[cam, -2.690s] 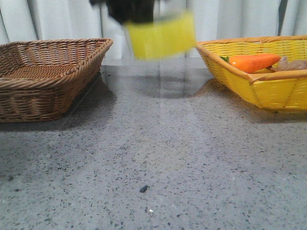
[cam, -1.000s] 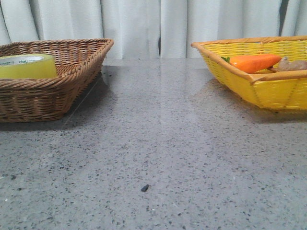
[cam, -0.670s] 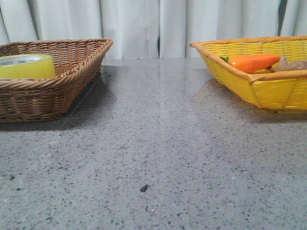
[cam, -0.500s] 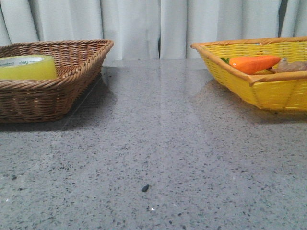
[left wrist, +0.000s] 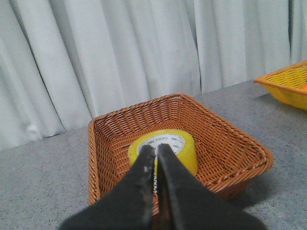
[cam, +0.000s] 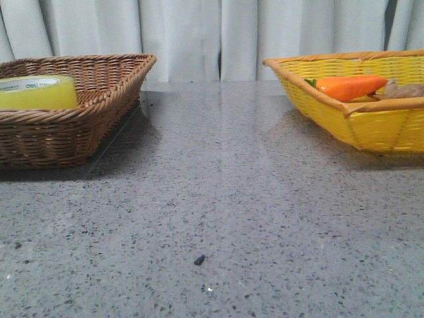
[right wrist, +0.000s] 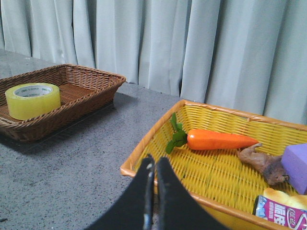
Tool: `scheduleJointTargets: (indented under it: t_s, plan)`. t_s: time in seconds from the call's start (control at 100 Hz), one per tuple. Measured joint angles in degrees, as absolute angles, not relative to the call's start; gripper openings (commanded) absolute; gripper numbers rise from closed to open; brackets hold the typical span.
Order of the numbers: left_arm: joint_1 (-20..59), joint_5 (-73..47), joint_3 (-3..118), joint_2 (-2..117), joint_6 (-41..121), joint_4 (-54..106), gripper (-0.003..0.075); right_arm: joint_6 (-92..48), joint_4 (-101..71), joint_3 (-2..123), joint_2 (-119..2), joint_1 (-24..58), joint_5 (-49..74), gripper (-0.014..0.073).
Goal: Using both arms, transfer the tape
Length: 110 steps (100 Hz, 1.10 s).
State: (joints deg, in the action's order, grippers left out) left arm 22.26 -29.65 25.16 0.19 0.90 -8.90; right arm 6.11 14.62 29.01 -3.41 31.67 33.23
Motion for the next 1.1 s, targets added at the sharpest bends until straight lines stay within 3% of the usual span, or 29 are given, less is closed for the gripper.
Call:
scheduleJointTargets:
  t_s: [0.4,0.76,0.89,1.1]
  plan:
    - [22.1,-27.2,22.7,0.2,0.7,-9.2,-0.0021,6.1,14.6,29.0,-3.4,31.7,33.2,-0.0047]
    - [11.6,-1.9,-0.1,0.6,-0.8,1.1,-0.002,6.1,14.6,29.0,-3.4,31.7,33.2,-0.0047]
    - [8.0,-3.1,-0.2,0.7,-1.5,2.1,-0.0021,6.1,14.6,29.0,-3.4,31.7,33.2,-0.0047]
    - [6.9,-16.4,-0.2,-0.3,-1.5,3.0,-0.002,6.1,14.6,29.0,-3.4,31.7,33.2,-0.0047]
